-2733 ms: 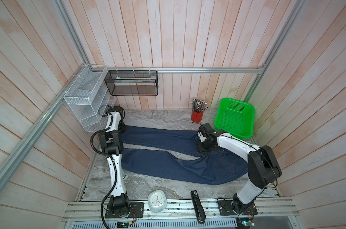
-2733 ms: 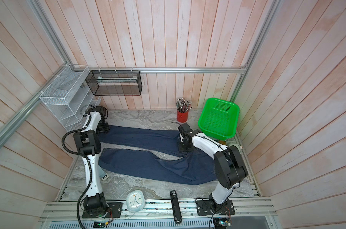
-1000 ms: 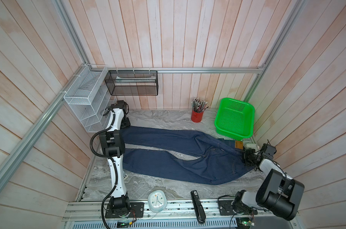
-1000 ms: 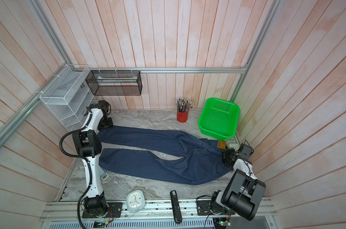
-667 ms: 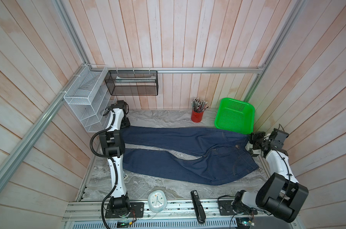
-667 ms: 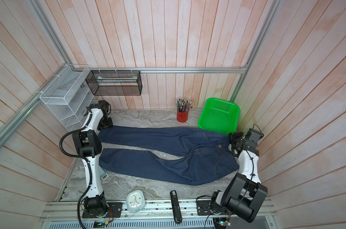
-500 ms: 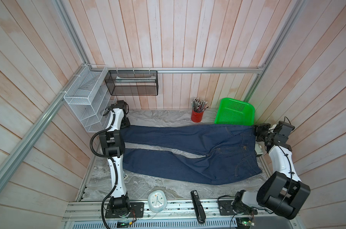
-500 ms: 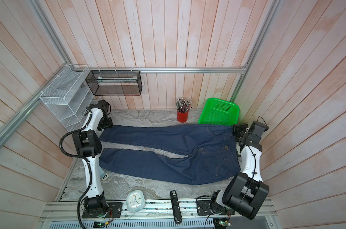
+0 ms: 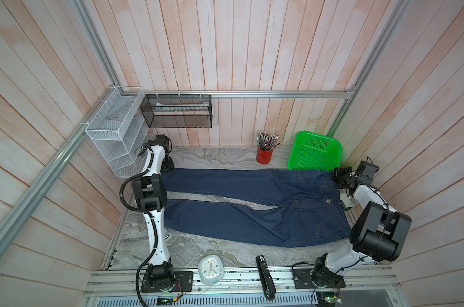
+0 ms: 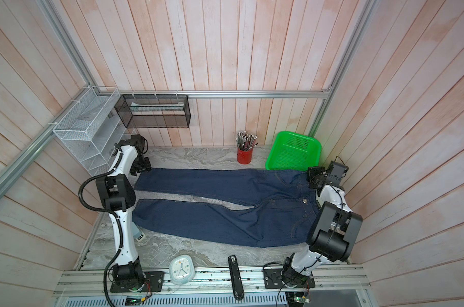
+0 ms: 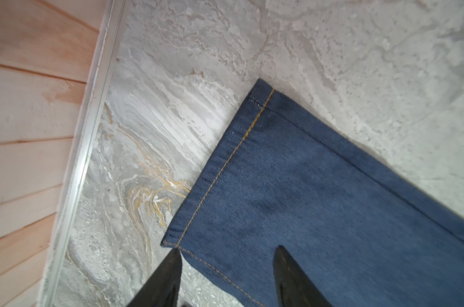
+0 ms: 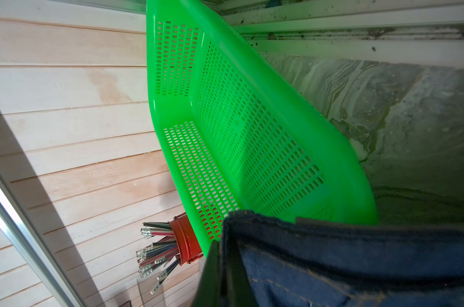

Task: Fold and stack the trousers
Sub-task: Flatten out the trousers at the center of the table.

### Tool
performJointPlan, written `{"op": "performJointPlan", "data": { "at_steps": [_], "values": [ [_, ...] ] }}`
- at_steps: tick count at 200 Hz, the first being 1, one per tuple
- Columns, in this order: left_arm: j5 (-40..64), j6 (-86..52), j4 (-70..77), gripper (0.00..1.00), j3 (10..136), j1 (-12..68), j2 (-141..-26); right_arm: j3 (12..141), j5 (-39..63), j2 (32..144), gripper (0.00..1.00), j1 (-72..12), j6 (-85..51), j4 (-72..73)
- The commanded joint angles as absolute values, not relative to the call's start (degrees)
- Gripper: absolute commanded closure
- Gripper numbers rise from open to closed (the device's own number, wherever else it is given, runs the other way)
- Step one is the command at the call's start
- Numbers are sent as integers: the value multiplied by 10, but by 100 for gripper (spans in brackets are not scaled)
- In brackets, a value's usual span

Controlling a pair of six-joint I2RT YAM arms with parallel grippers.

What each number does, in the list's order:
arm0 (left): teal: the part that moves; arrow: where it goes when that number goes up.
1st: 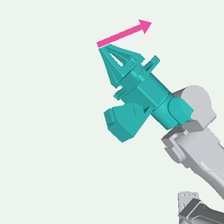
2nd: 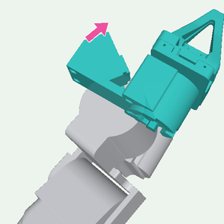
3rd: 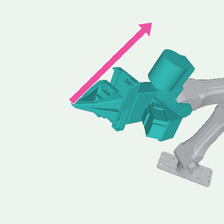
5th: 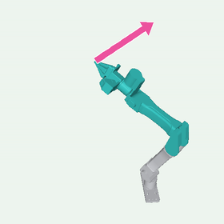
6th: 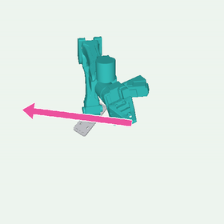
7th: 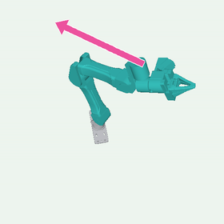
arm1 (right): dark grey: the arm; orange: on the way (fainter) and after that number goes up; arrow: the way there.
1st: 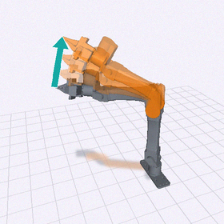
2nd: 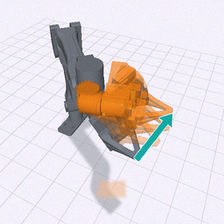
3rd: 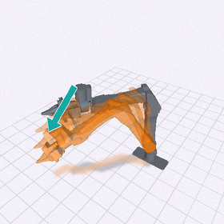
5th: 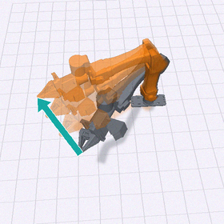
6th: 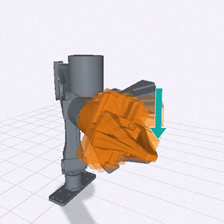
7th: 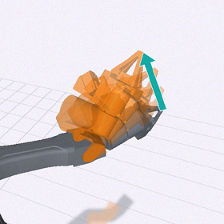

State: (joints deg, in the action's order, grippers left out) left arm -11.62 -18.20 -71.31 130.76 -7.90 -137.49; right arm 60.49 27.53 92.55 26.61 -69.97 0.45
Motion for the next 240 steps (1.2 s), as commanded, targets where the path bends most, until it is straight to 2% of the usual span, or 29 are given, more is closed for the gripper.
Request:
{"op": "performJointPlan", "data": {
  "at_steps": [1,31,53,74,111,136,190,240],
  "values": [
    [-73,-214,-683,41,1294,-99,-1302,619,251,915,100,268,-716,40],
    [3,-234,-712,41,1268,-91,-1252,626,252,918,100,267,-723,50],
    [60,-259,-671,43,1113,-60,-1140,625,251,916,100,264,-722,55],
    [96,-295,-656,49,977,-22,-1048,622,255,912,100,264,-724,62],
    [58,-343,-664,55,803,49,-1004,623,269,916,100,265,-729,78],
    [25,-358,-646,59,740,48,-1026,619,279,919,100,266,-735,91],
    [-17,-390,-641,60,681,36,-1046,617,294,927,100,273,-746,107],
    [-27,-432,-615,50,600,-61,-1017,612,298,926,100,288,-750,117]
  ]
}}
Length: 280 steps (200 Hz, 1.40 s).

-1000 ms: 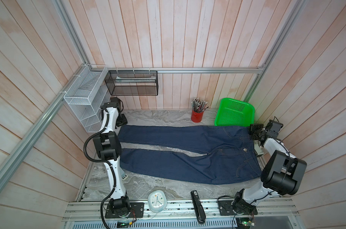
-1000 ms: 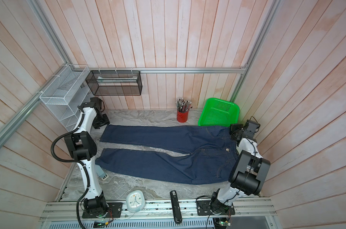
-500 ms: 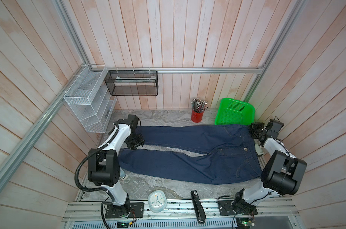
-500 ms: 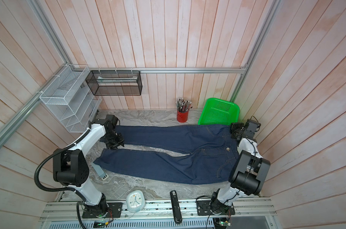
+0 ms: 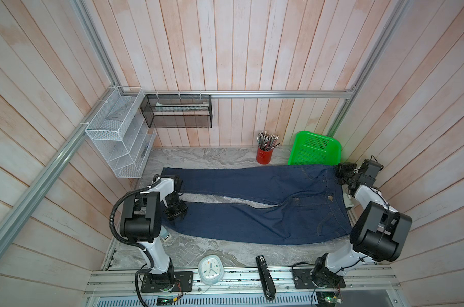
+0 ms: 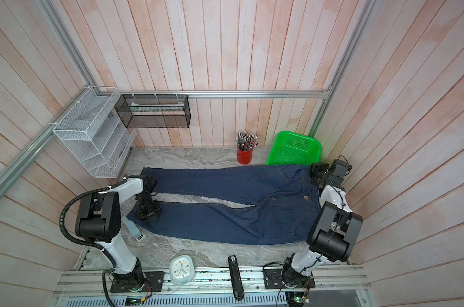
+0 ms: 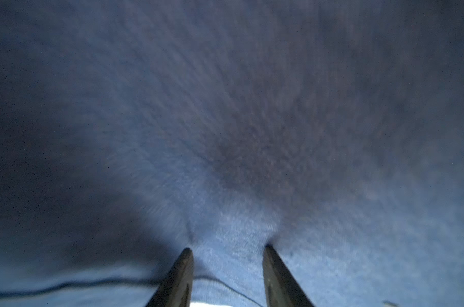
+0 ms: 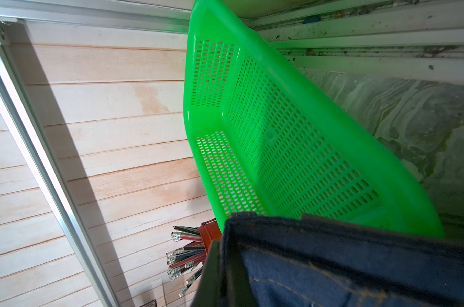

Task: Fold and stack the trousers
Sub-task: Flatten out the trousers at the center of the table.

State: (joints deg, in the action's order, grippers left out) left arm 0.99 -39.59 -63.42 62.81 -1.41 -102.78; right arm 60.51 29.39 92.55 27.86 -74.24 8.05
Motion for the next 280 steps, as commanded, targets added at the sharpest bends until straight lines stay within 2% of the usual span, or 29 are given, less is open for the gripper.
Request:
{"op": "performJointPlan", "data": {
  "at_steps": [1,29,70,107,136,179,208,257,280],
  "values": [
    [-27,-433,-615,50,600,-64,-1017,611,298,926,100,289,-750,117],
    [-30,-438,-595,47,588,-123,-1013,598,300,930,100,298,-764,135],
    [16,-420,-591,45,640,-89,-1005,603,321,950,100,298,-767,146],
    [36,-423,-636,42,758,-35,-967,604,318,948,100,287,-759,142],
    [-11,-425,-687,40,908,-35,-974,610,316,947,100,268,-753,137],
    [-68,-326,-699,41,1157,-31,-1129,614,306,932,100,252,-740,122],
    [-91,-253,-690,42,1265,-25,-1226,608,299,914,100,248,-731,111],
    [-157,-226,-778,40,1479,-31,-1426,606,292,901,100,246,-719,98],
    [-156,-237,-778,40,1494,-54,-1469,607,291,895,100,245,-715,91]
  ]
}}
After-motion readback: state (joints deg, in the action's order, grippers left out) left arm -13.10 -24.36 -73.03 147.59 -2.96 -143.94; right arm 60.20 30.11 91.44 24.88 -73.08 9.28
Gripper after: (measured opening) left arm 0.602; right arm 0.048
